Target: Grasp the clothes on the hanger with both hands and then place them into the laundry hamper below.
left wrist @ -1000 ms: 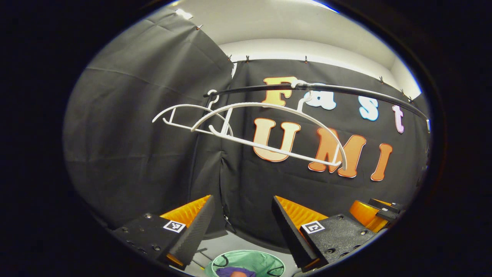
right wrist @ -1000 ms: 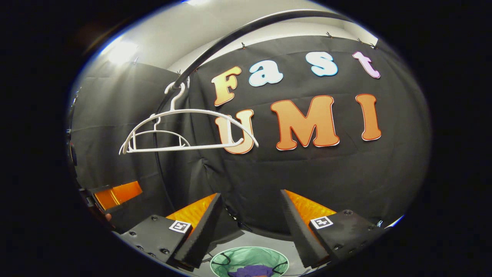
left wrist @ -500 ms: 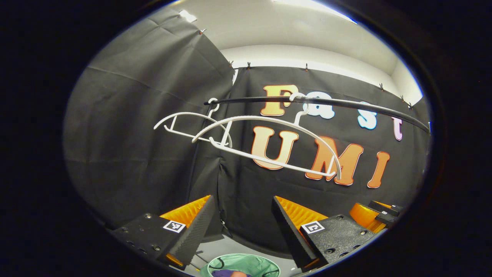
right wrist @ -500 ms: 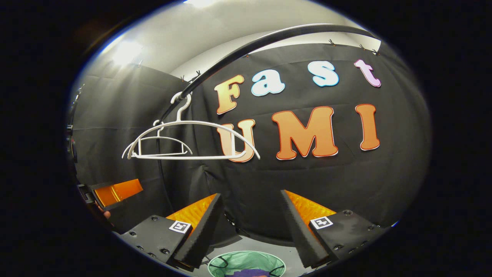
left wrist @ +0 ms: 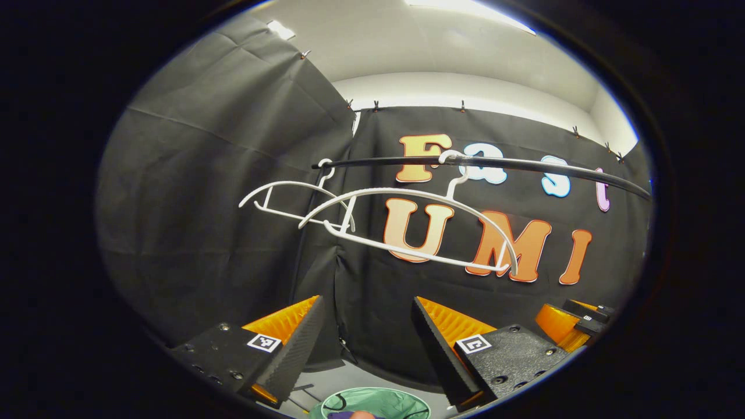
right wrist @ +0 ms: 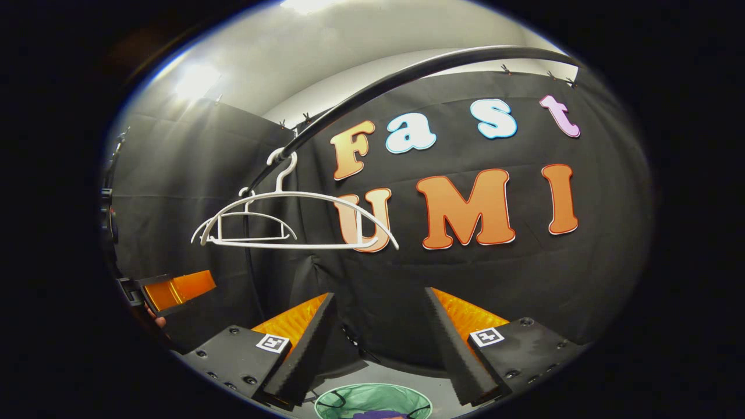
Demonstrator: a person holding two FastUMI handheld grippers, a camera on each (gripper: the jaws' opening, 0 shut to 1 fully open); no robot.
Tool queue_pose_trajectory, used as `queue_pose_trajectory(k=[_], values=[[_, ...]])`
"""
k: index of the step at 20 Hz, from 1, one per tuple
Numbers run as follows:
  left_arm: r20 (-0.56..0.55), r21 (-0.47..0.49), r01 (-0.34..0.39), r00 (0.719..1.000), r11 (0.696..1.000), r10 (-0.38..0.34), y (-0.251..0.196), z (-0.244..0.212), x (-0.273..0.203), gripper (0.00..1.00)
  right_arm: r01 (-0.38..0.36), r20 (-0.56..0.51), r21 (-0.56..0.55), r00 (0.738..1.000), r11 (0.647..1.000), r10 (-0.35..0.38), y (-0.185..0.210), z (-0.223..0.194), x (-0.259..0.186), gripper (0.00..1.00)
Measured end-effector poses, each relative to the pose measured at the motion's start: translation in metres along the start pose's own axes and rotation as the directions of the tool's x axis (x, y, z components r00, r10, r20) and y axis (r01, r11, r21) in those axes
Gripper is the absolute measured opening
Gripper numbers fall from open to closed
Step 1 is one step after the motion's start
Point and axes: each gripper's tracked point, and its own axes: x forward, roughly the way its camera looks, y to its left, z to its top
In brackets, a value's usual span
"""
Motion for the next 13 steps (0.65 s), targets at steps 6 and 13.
queue_pose_trajectory(k=[6, 13], values=[[0.000, 0.018, 0.005, 1.000, 1.000, -0.005, -0.005, 0.000, -0.005, 0.95, 0.005, 0.002, 0.009, 1.000, 1.000, -0.005, 0.000, -0.001, -0.005, 0.88], [0.001, 0.022, 0.009, 1.000, 1.000, -0.009, -0.008, 0.004, -0.011, 0.94, 0.025, -0.009, 0.030, 1.000, 0.999, -0.025, -0.010, -0.004, -0.004, 0.89]])
